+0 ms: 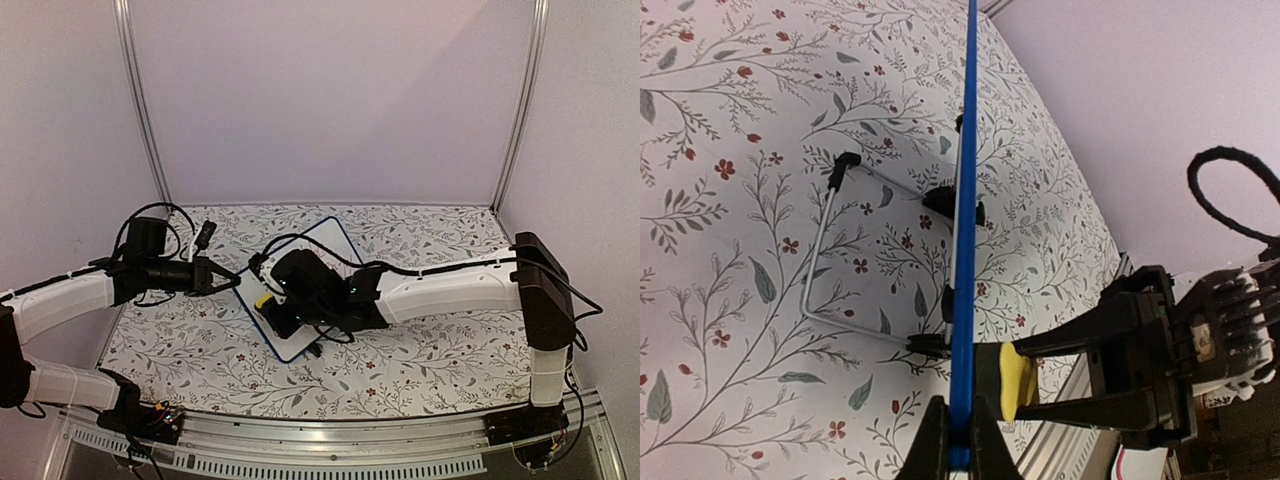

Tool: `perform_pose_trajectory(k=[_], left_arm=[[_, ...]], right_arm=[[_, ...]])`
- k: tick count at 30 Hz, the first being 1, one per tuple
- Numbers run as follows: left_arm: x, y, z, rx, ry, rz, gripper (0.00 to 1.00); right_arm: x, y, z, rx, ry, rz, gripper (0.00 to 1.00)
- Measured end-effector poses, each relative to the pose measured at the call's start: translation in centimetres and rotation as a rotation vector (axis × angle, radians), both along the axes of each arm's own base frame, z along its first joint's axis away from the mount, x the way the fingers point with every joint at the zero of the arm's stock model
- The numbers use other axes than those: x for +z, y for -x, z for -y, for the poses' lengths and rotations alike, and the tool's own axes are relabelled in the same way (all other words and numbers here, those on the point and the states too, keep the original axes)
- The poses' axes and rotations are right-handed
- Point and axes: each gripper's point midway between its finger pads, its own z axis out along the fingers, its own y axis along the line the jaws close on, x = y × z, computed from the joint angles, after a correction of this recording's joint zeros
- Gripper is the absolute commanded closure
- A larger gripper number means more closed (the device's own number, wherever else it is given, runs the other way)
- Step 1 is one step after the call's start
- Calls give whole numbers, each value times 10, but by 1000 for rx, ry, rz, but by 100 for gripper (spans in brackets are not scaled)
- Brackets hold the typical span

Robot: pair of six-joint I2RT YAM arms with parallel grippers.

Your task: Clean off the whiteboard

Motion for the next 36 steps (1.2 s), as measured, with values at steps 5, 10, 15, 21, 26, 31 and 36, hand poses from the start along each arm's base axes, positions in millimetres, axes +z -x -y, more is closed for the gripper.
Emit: perform_pose_trajectory(k=[5, 10, 15, 21, 26, 31, 36], left_arm=[[1, 0, 1, -1, 6, 2, 100], [1, -1, 0, 2, 5, 2, 100], [1, -1, 0, 4, 4, 2, 100], [1, -2, -1, 10, 2, 1, 100], [0, -4, -3, 24, -2, -1, 100], [-1, -4, -4, 28, -4, -4, 100], [-2, -3, -4, 26, -5, -9, 100]], right_arm=[[18, -10, -14, -14, -21, 18, 84], [32, -21, -25, -27, -49, 35, 84], [35, -26, -25, -40, -46, 45, 84], [35, -39, -18, -81, -43, 50, 84], [35, -61, -7, -124, -48, 48, 84], [32, -63, -4, -111, -66, 39, 85], [26, -56, -4, -76, -77, 31, 84]])
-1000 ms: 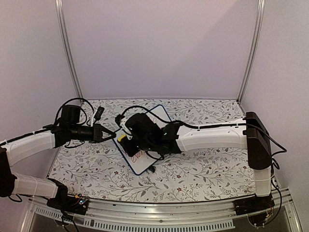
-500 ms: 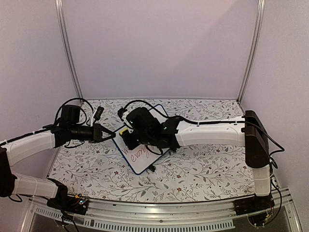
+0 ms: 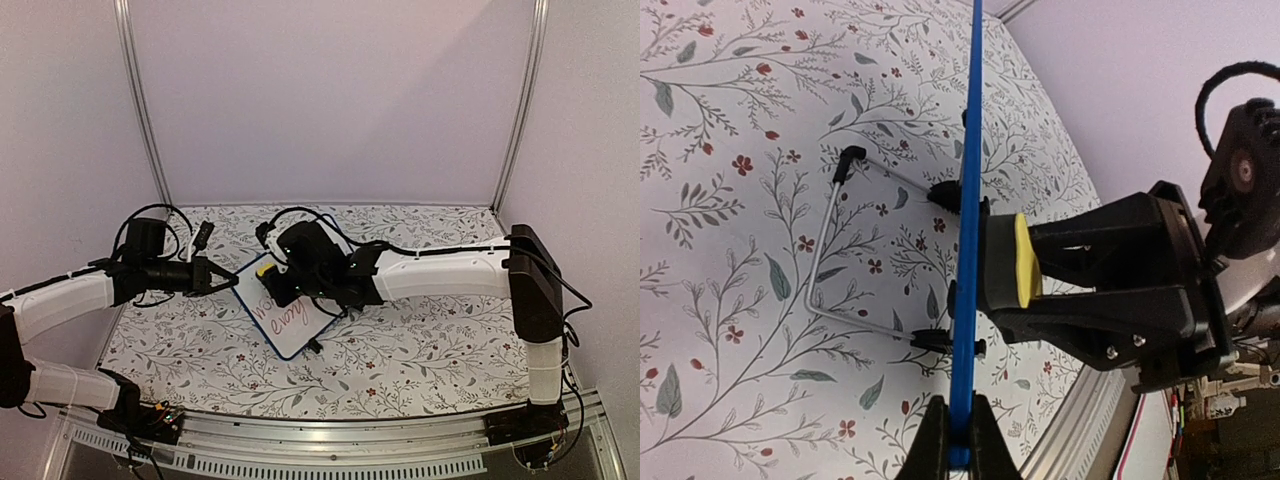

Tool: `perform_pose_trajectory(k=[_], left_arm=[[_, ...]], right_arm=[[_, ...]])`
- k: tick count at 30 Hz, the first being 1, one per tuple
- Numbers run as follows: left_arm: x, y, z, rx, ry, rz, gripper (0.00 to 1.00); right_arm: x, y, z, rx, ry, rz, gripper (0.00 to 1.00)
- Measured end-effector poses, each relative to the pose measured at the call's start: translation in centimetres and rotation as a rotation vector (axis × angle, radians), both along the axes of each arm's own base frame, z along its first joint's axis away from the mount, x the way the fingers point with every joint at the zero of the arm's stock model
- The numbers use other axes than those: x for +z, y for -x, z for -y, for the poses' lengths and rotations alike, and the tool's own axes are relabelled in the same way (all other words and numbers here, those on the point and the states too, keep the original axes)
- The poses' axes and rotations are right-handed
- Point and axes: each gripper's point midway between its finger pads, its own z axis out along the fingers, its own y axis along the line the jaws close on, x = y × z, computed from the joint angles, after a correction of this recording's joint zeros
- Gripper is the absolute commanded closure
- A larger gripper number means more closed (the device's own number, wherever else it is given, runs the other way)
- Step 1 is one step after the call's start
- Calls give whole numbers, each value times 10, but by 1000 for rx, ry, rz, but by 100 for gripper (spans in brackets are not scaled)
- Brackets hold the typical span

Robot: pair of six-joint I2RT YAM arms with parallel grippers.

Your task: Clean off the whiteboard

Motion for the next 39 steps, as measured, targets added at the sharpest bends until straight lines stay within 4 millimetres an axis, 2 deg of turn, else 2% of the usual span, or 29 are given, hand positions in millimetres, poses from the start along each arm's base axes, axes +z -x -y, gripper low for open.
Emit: perform_pose_trajectory(k=[13, 18, 26, 31, 35, 39], left_arm=[[1, 2, 1, -8, 6, 1, 100], [2, 2, 1, -11, 10, 6, 100], [4, 2, 1, -9, 11, 10, 100], [4, 2, 1, -9, 10, 10, 100], [2, 2, 0, -5, 6, 6, 100], [-1, 2, -1, 0, 1, 3, 100]], right_arm=[[-16, 24, 6, 53, 37, -8, 85], [-9, 21, 4, 46, 49, -6, 85], [10, 10, -13, 31, 26, 29, 85], [10, 9, -13, 30, 29, 30, 85], [2, 11, -11, 29, 28, 29, 85], [-15, 18, 3, 27, 55, 13, 85]])
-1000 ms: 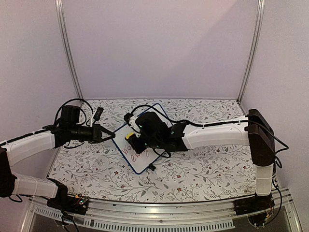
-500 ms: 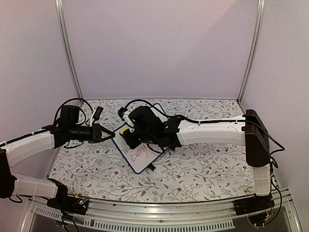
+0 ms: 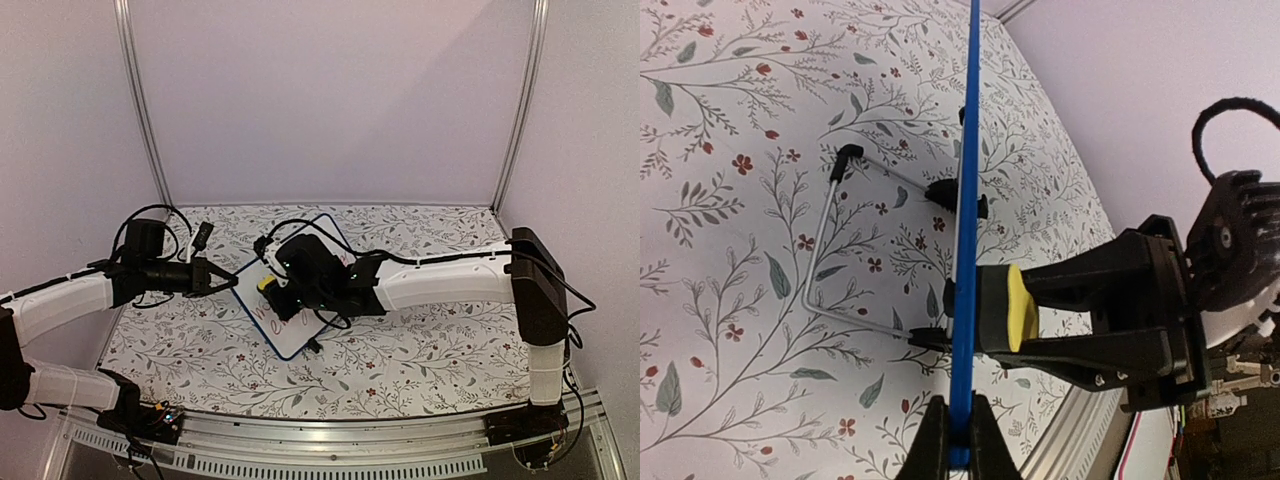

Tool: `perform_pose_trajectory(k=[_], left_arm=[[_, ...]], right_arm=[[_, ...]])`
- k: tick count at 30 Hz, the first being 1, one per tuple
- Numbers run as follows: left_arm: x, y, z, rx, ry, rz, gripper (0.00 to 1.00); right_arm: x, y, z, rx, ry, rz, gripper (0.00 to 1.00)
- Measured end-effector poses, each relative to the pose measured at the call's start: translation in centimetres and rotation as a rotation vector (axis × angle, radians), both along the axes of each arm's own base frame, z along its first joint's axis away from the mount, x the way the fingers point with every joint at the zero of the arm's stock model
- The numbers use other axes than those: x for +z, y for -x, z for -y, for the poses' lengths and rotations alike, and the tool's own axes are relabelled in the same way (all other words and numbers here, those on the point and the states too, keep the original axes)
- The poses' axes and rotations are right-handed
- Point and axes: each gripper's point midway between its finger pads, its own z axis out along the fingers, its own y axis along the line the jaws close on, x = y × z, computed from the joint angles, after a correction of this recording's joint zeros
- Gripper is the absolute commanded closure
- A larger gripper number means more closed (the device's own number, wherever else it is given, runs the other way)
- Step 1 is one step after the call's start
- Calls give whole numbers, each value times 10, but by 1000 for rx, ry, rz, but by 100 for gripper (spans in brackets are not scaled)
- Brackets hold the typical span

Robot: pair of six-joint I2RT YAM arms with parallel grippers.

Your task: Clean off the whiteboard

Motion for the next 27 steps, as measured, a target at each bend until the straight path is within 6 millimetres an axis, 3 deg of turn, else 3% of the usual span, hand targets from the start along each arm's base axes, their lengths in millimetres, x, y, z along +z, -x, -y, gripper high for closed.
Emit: perform_pose_trajectory(k=[4, 11, 21, 27], left_arm=[[1, 0, 0, -3, 2, 2, 100], [3, -1, 1, -5, 6, 12, 100], [5, 0, 1, -5, 12, 13, 100], [4, -1, 0, 5, 12, 6, 100]], right_arm=[[-10, 5, 10, -4, 20, -16, 85], [-5, 2, 10, -8, 18, -24, 85], [30, -37, -1, -55, -49, 6, 85], [30, -41, -3, -54, -38, 9, 85]])
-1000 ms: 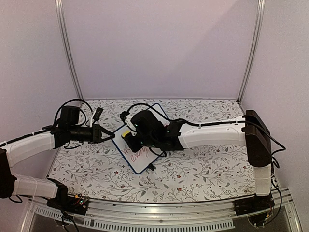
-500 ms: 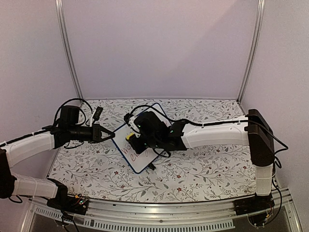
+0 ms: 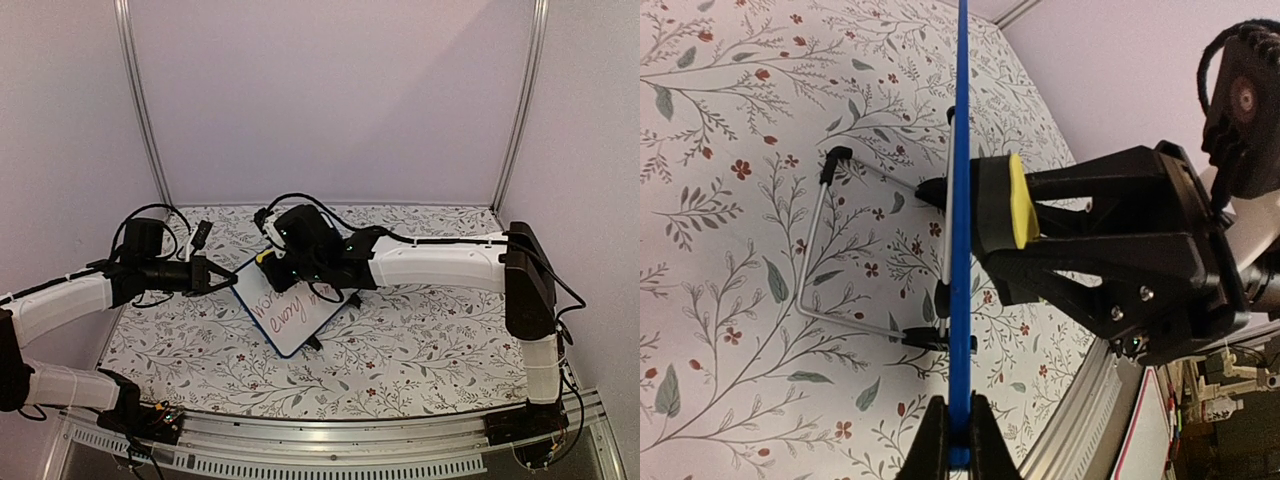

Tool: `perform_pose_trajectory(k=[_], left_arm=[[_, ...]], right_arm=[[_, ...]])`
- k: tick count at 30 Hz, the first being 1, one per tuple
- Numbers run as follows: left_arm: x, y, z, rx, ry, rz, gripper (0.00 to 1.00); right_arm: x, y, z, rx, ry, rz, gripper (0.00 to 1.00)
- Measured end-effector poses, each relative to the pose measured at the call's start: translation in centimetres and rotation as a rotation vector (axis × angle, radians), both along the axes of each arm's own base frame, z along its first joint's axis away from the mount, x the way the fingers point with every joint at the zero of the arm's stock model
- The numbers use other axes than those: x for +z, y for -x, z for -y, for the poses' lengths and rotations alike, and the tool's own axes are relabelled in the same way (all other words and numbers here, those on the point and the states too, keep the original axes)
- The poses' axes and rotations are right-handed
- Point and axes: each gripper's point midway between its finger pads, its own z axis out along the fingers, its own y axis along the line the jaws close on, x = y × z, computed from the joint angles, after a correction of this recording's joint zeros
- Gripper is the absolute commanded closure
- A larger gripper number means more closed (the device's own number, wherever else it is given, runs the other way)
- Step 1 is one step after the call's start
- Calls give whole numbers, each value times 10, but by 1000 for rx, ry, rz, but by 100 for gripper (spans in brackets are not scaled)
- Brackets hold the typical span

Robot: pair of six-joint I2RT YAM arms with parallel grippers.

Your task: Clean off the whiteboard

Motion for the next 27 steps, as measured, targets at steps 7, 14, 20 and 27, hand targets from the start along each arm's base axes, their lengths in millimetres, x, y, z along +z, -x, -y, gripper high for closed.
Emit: perform_pose_trajectory(k=[7, 14, 20, 27], left_arm=[[-3, 0, -2, 13, -11, -12, 100], [-3, 0, -2, 10, -13, -9, 100], [-2, 0, -1, 4, -12, 1, 100], [0, 1, 0, -6, -2, 6, 100]], right_arm=[[-16, 8, 5, 0, 13, -4, 86], [-38, 25, 21, -3, 66, -19, 86], [-40, 27, 24, -5, 75, -23, 86], [-28, 26, 19, 8, 85, -18, 86]])
